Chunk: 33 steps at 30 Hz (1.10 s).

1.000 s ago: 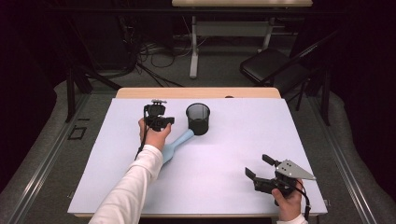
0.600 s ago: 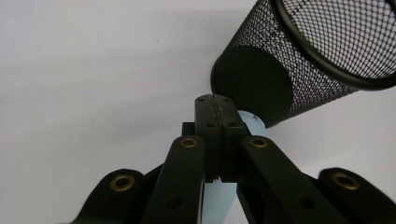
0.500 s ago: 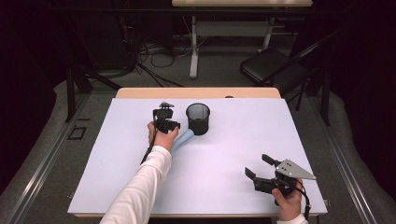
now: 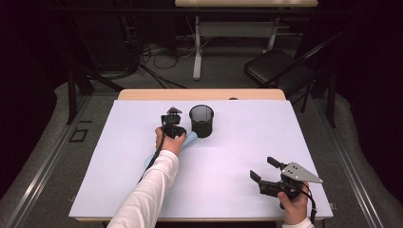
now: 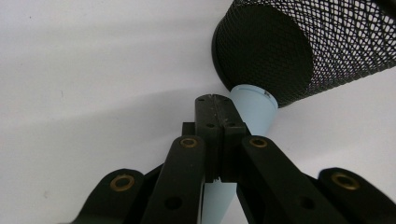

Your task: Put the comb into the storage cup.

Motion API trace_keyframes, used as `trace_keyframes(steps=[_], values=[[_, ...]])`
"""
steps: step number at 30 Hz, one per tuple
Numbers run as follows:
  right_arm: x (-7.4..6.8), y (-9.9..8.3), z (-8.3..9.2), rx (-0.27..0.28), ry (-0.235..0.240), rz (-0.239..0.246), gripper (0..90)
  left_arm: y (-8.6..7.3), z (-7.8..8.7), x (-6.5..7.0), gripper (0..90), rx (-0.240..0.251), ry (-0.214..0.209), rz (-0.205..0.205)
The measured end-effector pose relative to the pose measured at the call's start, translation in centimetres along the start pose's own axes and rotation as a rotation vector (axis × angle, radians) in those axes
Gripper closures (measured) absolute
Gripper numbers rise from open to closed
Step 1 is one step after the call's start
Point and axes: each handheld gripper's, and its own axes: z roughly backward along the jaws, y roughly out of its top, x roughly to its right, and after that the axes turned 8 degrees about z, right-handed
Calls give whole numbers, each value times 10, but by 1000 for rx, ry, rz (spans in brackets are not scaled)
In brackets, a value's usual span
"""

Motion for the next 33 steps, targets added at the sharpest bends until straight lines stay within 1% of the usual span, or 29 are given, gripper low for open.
trace_keyframes(steps=[2, 14, 16, 18, 19, 21, 22, 25, 28, 33], values=[[0, 0, 0, 2, -2, -6, 146, 0, 0, 0, 900, -3, -5, -4], [1, 0, -1, 1, -1, 0, 146, -1, -5, 4, 900, -28, 3, -15], [1, 0, -1, 2, 0, -3, 146, -1, -6, 5, 900, -36, 5, -18], [1, 0, -1, 0, 0, -4, 146, -3, -8, 7, 900, -55, -1, -28], [1, 0, -1, 0, 0, -4, 146, -3, -8, 7, 900, -55, -1, -28], [1, 0, 0, 1, -1, -7, 146, -6, -9, 11, 900, -75, -14, -42], [1, 0, 0, 1, -1, -7, 146, -6, -9, 11, 900, -75, -14, -42], [1, 0, 0, 0, -2, -8, 146, -10, -8, 17, 900, -97, -28, -71], [1, 0, 0, 1, -1, -12, 146, -15, -6, 23, 900, -111, -53, -100], [1, 0, 0, 1, -1, -13, 146, -22, -4, 32, 900, -128, -60, -137]])
